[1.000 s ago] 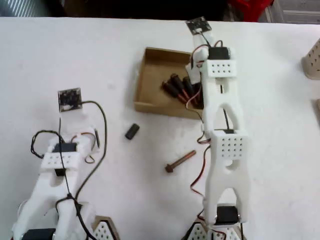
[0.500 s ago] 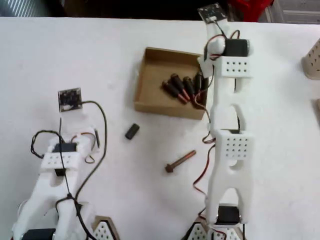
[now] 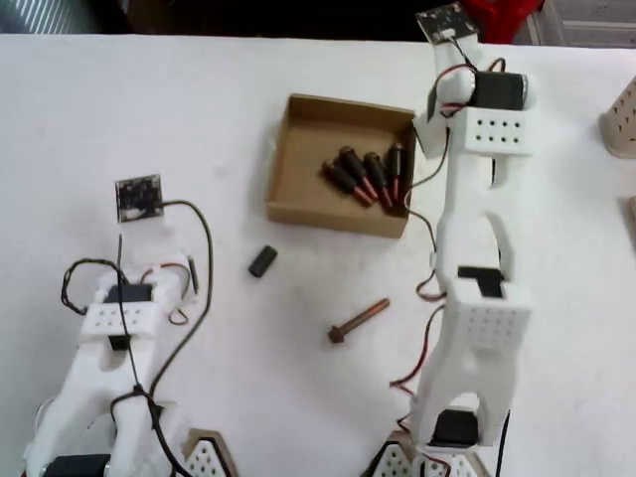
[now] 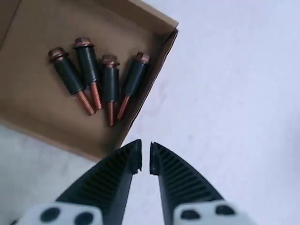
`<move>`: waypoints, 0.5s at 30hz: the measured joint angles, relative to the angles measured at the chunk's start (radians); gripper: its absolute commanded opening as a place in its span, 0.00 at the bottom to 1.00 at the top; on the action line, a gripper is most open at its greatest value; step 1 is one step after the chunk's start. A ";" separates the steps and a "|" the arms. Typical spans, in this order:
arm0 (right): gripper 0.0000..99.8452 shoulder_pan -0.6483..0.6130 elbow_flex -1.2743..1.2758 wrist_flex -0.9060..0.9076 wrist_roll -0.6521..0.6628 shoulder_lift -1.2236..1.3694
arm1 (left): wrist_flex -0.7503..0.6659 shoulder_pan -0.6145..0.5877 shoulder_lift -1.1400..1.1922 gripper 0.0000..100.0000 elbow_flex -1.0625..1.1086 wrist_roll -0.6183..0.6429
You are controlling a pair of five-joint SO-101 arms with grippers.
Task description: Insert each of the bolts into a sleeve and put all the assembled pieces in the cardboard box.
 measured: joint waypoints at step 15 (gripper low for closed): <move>0.02 -0.275 0.885 -0.087 -0.482 -0.569 | 0.000 0.000 0.000 0.02 0.000 0.000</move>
